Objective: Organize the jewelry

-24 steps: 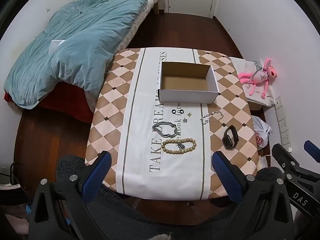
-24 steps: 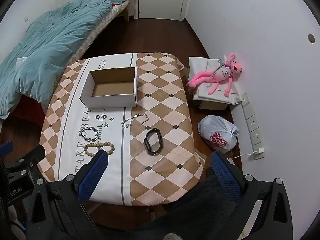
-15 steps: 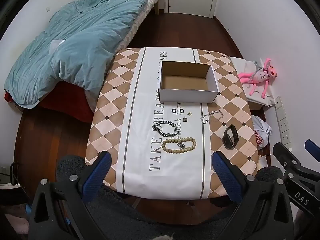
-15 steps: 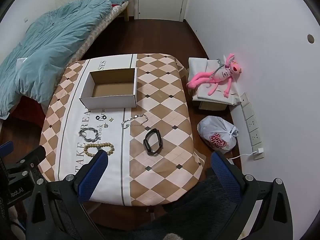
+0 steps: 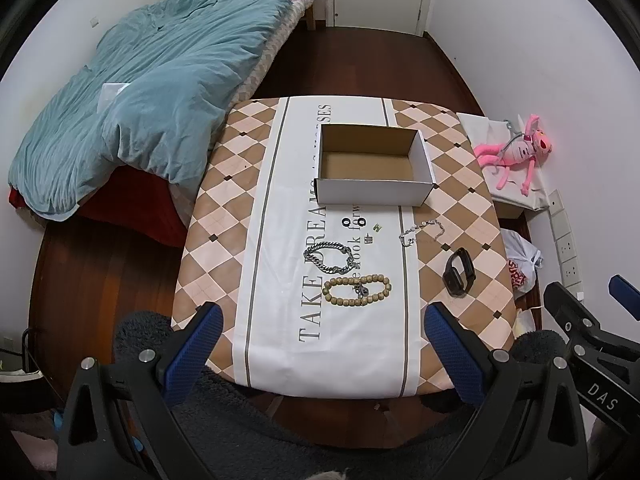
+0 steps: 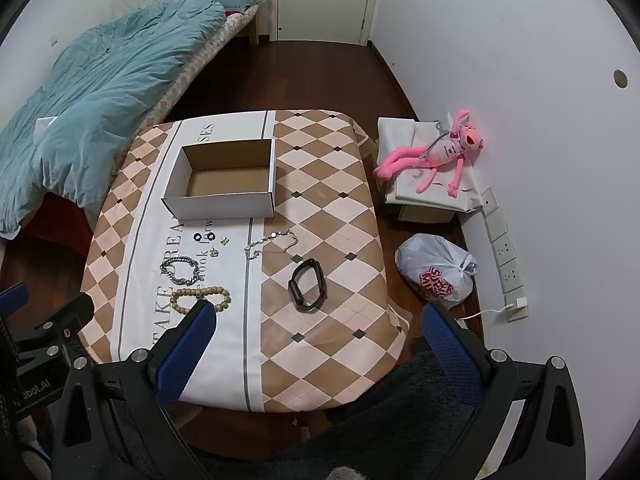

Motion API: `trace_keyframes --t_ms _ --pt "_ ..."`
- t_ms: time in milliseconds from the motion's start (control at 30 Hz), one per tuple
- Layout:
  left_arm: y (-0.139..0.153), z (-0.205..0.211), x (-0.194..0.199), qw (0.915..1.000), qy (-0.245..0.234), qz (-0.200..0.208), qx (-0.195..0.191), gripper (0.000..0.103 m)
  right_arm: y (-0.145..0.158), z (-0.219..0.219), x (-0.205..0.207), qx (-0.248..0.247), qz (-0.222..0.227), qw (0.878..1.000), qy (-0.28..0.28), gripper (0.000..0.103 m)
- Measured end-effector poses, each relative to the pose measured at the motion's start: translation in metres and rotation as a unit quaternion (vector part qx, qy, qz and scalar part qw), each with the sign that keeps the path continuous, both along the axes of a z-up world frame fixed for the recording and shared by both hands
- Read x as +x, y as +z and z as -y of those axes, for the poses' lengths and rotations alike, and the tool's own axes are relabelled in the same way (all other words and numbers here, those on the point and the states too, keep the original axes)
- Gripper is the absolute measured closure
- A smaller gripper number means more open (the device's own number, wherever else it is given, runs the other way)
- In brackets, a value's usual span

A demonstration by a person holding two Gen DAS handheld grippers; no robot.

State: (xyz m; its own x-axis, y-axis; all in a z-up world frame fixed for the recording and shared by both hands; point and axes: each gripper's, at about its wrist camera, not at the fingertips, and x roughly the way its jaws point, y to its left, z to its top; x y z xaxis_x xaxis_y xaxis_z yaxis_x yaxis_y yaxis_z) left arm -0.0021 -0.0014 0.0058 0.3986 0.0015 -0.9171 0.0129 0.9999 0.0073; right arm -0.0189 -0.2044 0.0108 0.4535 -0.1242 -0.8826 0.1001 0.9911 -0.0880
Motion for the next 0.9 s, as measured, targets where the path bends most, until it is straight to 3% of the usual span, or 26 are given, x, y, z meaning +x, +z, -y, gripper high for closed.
trace_keyframes --t_ms 900 --pt "0.004 0.007 -0.001 1.0000 -0.005 0.002 0.000 0.000 0.008 -0.001 -0.003 -0.003 0.006 1.000 0.000 0.000"
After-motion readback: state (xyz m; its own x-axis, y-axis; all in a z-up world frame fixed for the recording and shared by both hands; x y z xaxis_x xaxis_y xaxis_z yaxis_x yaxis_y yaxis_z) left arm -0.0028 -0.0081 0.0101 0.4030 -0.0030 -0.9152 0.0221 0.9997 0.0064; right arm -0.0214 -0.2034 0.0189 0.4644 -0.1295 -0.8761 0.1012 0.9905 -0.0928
